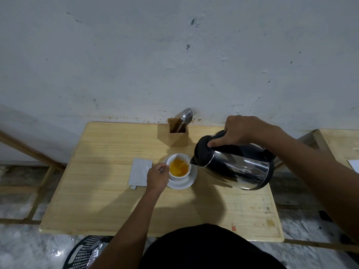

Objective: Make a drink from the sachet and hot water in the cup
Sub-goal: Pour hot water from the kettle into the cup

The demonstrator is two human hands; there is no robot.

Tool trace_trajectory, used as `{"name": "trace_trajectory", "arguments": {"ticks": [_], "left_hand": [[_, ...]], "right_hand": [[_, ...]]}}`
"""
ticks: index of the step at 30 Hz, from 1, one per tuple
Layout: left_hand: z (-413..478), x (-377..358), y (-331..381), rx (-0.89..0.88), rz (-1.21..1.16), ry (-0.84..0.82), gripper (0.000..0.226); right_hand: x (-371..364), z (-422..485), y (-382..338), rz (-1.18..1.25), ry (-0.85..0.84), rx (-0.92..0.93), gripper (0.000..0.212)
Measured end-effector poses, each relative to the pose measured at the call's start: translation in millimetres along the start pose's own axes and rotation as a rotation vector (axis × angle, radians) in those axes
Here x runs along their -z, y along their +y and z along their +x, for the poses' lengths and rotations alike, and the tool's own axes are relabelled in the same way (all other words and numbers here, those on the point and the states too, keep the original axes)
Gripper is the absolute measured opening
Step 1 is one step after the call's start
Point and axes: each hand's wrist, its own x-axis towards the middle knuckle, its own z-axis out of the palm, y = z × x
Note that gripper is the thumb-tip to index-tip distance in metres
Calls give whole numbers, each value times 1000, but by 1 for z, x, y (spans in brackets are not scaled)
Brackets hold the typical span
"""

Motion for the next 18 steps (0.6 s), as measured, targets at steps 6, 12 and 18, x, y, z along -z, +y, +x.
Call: {"name": "trace_trajectory", "arguments": {"ticks": [6,12,18], "left_hand": [[-1,0,0,-9,-13,6,24],[-1,-1,-1,-22,0,16,25],[-2,-3,0,-7,-14,31,25]], "right_hand": [[-5,1,1,-2,-1,-3,74],[-5,2,4,28,10,5,74],[-4,-3,8,65,31,15,71]]}}
